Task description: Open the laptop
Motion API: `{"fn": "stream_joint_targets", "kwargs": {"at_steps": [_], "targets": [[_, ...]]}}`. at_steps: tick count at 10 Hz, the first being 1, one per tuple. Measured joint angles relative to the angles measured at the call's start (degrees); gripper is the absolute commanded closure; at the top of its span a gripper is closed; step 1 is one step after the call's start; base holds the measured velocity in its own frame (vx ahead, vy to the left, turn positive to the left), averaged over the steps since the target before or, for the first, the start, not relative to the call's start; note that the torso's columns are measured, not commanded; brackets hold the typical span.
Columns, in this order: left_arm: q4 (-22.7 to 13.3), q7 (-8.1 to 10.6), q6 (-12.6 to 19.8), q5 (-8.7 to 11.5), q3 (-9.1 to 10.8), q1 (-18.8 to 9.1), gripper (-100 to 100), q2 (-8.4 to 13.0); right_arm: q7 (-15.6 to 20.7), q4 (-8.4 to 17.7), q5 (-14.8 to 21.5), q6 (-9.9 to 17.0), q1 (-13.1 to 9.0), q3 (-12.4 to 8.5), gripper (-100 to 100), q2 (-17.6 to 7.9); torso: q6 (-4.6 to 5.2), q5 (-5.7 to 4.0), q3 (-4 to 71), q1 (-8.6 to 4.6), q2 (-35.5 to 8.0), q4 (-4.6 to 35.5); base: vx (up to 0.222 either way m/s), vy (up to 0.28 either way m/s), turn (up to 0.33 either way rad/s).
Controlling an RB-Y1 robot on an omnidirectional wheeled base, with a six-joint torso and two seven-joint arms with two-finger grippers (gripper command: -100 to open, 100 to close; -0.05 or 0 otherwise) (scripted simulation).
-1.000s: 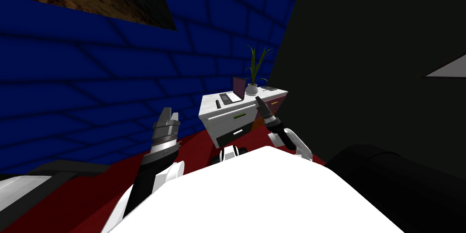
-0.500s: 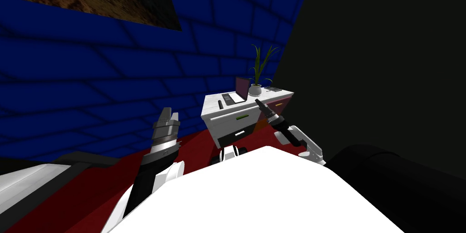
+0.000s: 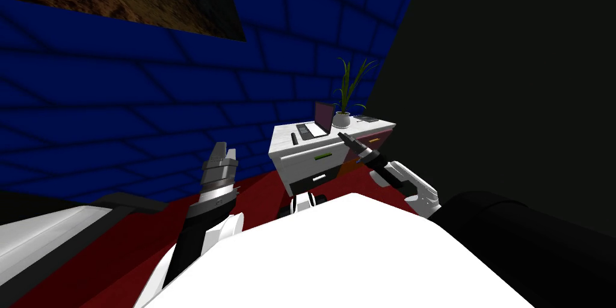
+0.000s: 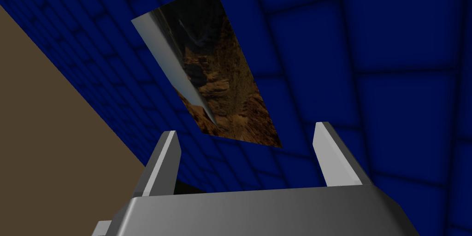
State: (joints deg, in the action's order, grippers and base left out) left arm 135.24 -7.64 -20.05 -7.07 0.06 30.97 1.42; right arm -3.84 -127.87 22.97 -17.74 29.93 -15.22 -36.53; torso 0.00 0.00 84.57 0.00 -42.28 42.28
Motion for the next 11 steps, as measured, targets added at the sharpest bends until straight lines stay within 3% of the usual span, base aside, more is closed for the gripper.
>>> {"fn": "stream_joint_targets", "kwargs": {"at_steps": [3, 5, 11], "targets": [[0.00, 0.00, 0.00, 0.00, 0.00, 0.00, 0, 0.00, 0.27, 1.31, 2.74, 2.06, 0.40, -2.75, -100, -5.30, 0.01, 0.00, 0.00, -0.01, -0.01, 0.00, 0.031, 0.005, 0.083], [0.00, 0.00, 0.00, 0.00, 0.00, 0.00, 0, 0.00, 0.45, 3.57, 4.53, 2.76, 0.12, -4.89, -100, -9.05, 0.01, 0.00, 0.00, -0.01, 0.00, 0.00, 0.030, 0.004, 0.054], [0.00, 0.00, 0.00, 0.00, 0.00, 0.00, 0, 0.00, 1.02, 5.70, 8.85, 5.64, 1.02, -9.18, -100, -17.90, -0.01, 0.00, 0.02, 0.00, 0.04, -0.01, 0.028, 0.004, 0.074]]}}
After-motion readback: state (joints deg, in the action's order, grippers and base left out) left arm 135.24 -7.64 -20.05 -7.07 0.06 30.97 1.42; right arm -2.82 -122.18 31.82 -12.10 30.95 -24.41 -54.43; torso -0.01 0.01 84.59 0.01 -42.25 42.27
